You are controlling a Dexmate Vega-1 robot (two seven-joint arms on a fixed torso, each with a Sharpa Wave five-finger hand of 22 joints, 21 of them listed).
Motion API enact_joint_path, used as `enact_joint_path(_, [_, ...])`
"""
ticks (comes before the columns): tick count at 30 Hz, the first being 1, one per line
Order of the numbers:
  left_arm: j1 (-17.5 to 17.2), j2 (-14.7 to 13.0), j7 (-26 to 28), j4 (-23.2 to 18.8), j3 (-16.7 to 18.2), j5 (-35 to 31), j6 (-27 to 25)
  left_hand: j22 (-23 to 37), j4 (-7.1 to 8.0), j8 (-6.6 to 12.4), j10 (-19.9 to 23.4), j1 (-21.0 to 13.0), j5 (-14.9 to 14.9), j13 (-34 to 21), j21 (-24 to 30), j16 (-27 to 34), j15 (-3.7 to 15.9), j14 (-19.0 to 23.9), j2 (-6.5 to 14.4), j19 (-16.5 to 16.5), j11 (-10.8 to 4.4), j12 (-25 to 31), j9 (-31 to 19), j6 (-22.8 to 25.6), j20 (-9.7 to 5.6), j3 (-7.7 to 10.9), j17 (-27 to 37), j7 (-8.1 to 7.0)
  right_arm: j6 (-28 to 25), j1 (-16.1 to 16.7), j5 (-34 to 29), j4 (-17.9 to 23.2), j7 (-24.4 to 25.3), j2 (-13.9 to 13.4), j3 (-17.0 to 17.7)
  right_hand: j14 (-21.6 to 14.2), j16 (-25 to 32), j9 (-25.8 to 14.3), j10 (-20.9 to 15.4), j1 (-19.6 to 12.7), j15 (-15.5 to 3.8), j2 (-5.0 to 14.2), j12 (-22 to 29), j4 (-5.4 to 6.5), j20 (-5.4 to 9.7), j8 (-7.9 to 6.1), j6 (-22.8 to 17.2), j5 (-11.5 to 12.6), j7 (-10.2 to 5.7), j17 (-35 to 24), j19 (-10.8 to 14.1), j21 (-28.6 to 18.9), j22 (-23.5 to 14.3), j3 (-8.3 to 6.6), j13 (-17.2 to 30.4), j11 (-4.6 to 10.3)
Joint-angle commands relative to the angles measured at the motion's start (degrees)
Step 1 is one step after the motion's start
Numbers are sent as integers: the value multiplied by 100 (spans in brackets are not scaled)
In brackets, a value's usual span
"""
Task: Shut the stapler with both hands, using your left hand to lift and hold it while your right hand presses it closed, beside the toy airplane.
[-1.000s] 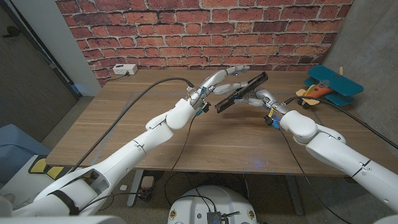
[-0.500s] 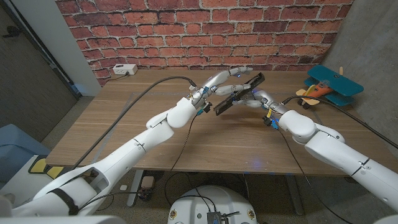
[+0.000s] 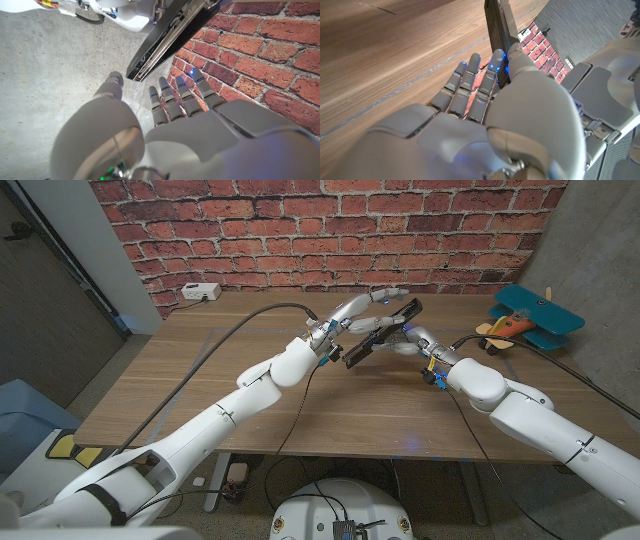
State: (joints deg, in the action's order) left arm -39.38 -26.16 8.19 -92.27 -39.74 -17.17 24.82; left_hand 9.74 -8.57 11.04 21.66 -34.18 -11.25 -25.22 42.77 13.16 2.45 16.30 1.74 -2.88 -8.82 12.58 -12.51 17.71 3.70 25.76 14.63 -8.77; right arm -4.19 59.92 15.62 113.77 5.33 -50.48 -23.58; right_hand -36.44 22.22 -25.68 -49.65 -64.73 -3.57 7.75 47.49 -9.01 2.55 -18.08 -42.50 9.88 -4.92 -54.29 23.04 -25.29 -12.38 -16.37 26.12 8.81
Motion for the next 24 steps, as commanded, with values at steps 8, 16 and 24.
enact_joint_path(8, [54,32,-44,6,-86,-45,-3,16,2,30,48,-74,-26,-10,-60,40,641,46,-12,-18,-12,55,4,21,-2,-59,11,15,-43,65,-105,84,27,-74,-6,-69,-68,-25,-48,-171,-1013,240,13,158,118,5,-678,29,-63,-44,-19,-62,-7,-196,17,84])
enact_joint_path(16, [76,87,-20,84,-112,-40,6,18,6,52,91,-89,-29,-4,-100,53,645,48,-29,-29,-79,81,26,71,-11,-97,13,34,-84,42,-190,86,42,-55,-62,-57,-96,-34,-38,-163,-1012,235,21,158,118,14,-681,28,-69,-51,-36,-77,-6,-192,38,87])
enact_joint_path(24, [56,63,-8,66,-101,-48,-58,19,18,86,225,-133,-45,2,-146,73,679,71,26,-56,-155,142,49,171,-35,-94,21,53,-89,-33,-272,29,2,-14,-147,-47,-128,-48,-51,-156,-1013,242,15,160,113,26,-675,29,-70,-60,-55,-97,-5,-191,23,85])
